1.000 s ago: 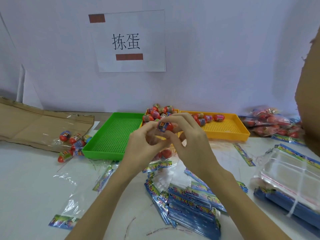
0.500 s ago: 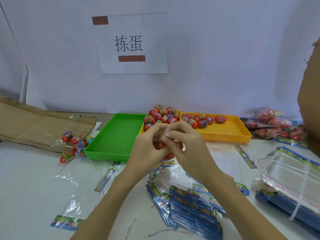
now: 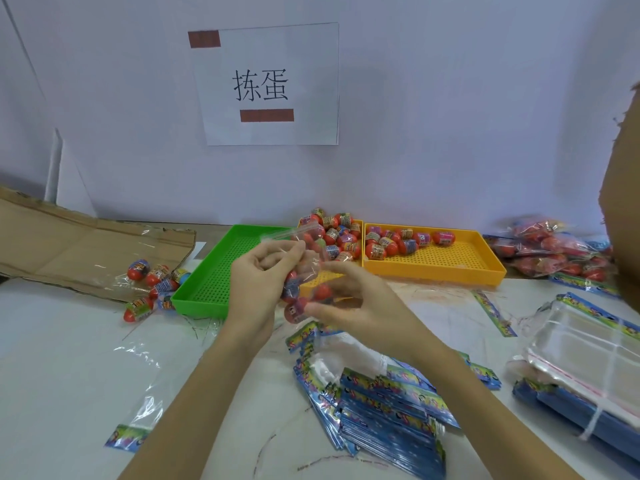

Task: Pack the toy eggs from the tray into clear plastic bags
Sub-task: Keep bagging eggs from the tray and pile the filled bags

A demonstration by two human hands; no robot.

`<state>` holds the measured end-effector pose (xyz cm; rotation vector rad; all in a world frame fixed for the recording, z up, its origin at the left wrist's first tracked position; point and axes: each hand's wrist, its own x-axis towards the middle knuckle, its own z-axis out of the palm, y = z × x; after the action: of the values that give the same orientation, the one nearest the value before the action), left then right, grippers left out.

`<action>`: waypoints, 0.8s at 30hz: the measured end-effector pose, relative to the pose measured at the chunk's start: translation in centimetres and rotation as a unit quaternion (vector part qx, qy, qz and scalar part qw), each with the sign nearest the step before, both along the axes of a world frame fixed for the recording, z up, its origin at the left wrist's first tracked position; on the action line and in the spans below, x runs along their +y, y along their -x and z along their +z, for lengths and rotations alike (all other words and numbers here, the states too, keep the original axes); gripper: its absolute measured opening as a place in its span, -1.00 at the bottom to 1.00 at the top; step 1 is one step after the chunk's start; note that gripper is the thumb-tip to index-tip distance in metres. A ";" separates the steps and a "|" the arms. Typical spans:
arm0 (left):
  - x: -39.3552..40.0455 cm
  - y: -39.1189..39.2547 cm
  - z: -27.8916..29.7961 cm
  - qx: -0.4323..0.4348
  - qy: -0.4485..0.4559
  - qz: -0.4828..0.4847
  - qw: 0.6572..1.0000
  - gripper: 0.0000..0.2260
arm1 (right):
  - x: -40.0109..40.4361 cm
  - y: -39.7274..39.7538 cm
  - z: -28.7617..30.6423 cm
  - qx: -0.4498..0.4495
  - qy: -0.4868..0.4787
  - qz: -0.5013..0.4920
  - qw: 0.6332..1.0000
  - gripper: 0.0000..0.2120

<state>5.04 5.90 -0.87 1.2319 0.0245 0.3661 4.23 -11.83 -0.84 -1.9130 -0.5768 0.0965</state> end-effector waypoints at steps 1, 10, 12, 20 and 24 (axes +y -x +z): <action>-0.2 0.0 0.0 0.000 0.003 0.001 1.000 -0.77 | 0.2 0.0 -0.2 0.004 0.013 0.008 1.000 -0.49; -0.2 0.1 0.5 0.067 -0.064 -0.113 0.989 -0.49 | -0.6 -0.4 0.5 0.071 -0.177 -0.090 0.977 -0.87; -0.2 0.3 0.3 0.061 -0.106 -0.111 0.986 -0.65 | -0.9 -0.5 0.7 0.080 -0.201 -0.124 0.968 -0.86; -0.6 0.3 -0.3 -0.025 -0.201 -0.060 0.977 -0.84 | -0.6 -0.4 0.3 0.122 -0.267 -0.094 0.951 -0.92; -0.9 0.7 -0.1 -0.041 -0.265 -0.065 0.961 -0.84 | -0.3 -0.4 0.0 0.110 -0.279 -0.122 0.946 -0.78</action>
<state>4.37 5.04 -1.02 1.7371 -0.2389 0.3184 4.61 -12.09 -0.88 -1.3805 -0.1814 -0.0147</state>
